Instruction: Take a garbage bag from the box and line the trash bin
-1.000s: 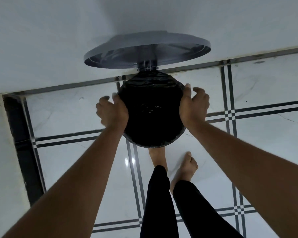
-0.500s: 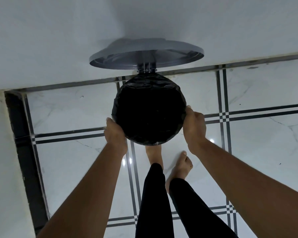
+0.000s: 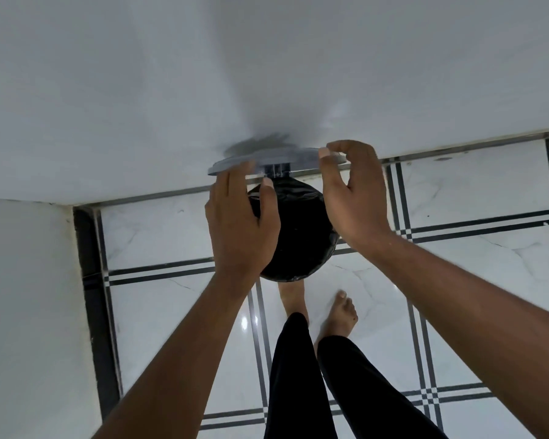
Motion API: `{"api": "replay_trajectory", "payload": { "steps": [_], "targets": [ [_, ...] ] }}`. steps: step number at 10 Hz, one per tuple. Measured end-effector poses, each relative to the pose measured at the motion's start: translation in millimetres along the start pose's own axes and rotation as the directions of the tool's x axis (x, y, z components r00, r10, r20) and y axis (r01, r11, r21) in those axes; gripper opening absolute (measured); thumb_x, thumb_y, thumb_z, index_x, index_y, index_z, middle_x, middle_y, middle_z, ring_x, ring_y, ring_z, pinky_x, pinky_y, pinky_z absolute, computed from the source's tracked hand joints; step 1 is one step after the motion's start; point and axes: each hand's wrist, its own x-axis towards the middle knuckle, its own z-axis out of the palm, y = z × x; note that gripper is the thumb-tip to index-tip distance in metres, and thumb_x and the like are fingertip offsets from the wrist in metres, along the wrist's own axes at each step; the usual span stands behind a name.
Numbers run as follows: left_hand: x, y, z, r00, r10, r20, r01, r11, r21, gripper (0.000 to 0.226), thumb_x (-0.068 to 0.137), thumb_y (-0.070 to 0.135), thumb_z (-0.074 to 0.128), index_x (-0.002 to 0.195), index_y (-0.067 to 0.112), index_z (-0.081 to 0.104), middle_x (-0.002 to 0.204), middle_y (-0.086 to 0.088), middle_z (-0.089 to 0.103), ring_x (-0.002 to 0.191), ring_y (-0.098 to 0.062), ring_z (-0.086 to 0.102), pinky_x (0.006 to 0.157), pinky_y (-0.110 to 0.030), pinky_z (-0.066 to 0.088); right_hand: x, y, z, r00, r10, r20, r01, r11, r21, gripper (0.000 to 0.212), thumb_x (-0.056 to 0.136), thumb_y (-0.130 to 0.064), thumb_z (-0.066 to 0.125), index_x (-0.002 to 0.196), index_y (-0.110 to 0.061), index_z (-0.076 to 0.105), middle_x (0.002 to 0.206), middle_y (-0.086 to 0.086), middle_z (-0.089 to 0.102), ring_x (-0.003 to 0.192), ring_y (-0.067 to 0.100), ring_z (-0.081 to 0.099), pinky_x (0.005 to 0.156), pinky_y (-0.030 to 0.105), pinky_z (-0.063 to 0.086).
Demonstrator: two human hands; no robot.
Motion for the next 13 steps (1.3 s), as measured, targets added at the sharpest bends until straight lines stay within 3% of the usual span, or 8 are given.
{"api": "replay_trajectory", "payload": {
  "steps": [1,2,3,4,6,9,11,13],
  "targets": [
    [14.0,-1.3,0.2,0.999,0.052,0.011,-0.053,0.996,0.078,0.043,0.106,0.033,0.056,0.143,0.012,0.059,0.148,-0.004,0.058,0.137,-0.022,0.054,0.113,-0.041,0.044,13.2,5.6,3.3,0.993,-0.001,0.116,0.003,1.000,-0.019,0.045,0.111,-0.051,0.049,0.148,-0.027,0.061,0.149,-0.012,0.061,0.142,0.012,0.053,0.117,0.033,0.044],
    [22.0,-7.7,7.0,0.997,0.062,0.050,-0.069,0.988,0.142,0.046,0.108,0.043,0.051,0.145,0.017,0.060,0.152,-0.002,0.058,0.143,-0.021,0.051,0.121,-0.043,0.038,14.0,11.1,2.5,0.987,0.002,0.159,0.004,0.999,-0.036,0.046,0.112,-0.055,0.045,0.145,-0.030,0.064,0.146,-0.013,0.065,0.141,0.012,0.053,0.117,0.038,0.045],
    [20.8,-10.8,6.7,0.999,0.025,0.031,-0.029,0.988,0.152,0.038,0.109,0.049,0.046,0.112,0.020,0.070,0.094,0.004,0.075,0.092,-0.017,0.070,0.097,-0.042,0.051,9.4,23.4,-1.2,0.994,0.009,0.113,0.009,0.988,-0.155,0.047,0.111,-0.058,0.041,0.095,-0.025,0.070,0.099,-0.009,0.074,0.102,0.015,0.066,0.093,0.036,0.049],
    [10.8,-18.8,9.4,0.976,-0.192,0.098,0.188,0.981,0.047,0.021,0.108,0.039,0.051,0.101,0.024,0.064,0.055,0.005,0.059,0.057,-0.011,0.060,0.063,-0.021,0.045,1.8,48.4,-4.1,0.975,0.149,0.167,-0.114,0.973,-0.201,0.039,0.109,-0.048,0.054,0.079,-0.023,0.063,0.072,-0.006,0.069,0.071,0.008,0.064,0.070,0.023,0.048],
    [-17.6,-55.8,39.4,0.936,-0.237,0.262,0.233,0.971,0.047,0.010,0.103,0.024,0.060,0.107,0.026,0.069,0.096,0.007,0.075,0.084,-0.008,0.069,0.080,-0.013,0.052,-19.1,85.2,11.3,0.953,0.194,0.234,-0.161,0.975,-0.155,0.015,0.105,-0.030,0.065,0.102,-0.021,0.077,0.095,-0.012,0.077,0.088,0.004,0.070,0.077,0.011,0.049],
    [-41.0,-151.0,120.5,0.880,-0.202,0.430,0.009,0.912,0.409,0.076,0.098,0.054,0.065,0.163,0.023,0.036,0.171,-0.018,0.030,0.155,-0.042,0.035,0.120,-0.061,0.039,-21.2,156.7,71.4,0.886,0.186,0.425,0.069,0.853,-0.518,0.081,0.096,-0.049,0.072,0.167,-0.026,0.040,0.176,0.012,0.029,0.155,0.040,0.037,0.121,0.055,0.045],
    [-55.1,-181.1,128.6,0.853,-0.173,0.492,-0.071,0.896,0.438,0.084,0.098,0.065,0.061,0.166,0.024,0.032,0.174,-0.016,0.028,0.156,-0.044,0.035,0.113,-0.063,0.045,-32.3,189.1,80.5,0.865,0.190,0.464,0.162,0.770,-0.617,0.090,0.099,-0.049,0.075,0.172,-0.032,0.026,0.180,0.010,0.020,0.144,0.040,0.051,0.115,0.052,0.050],
    [-48.5,-139.9,110.6,0.885,-0.178,0.430,0.026,0.942,0.336,0.069,0.101,0.047,0.067,0.158,0.014,0.045,0.160,-0.013,0.050,0.144,-0.036,0.051,0.113,-0.053,0.048,-22.4,174.7,54.4,0.898,0.137,0.419,0.018,0.938,-0.347,0.069,0.100,-0.047,0.070,0.163,-0.031,0.046,0.155,0.000,0.060,0.134,0.029,0.061,0.109,0.047,0.055]
  ]
}}
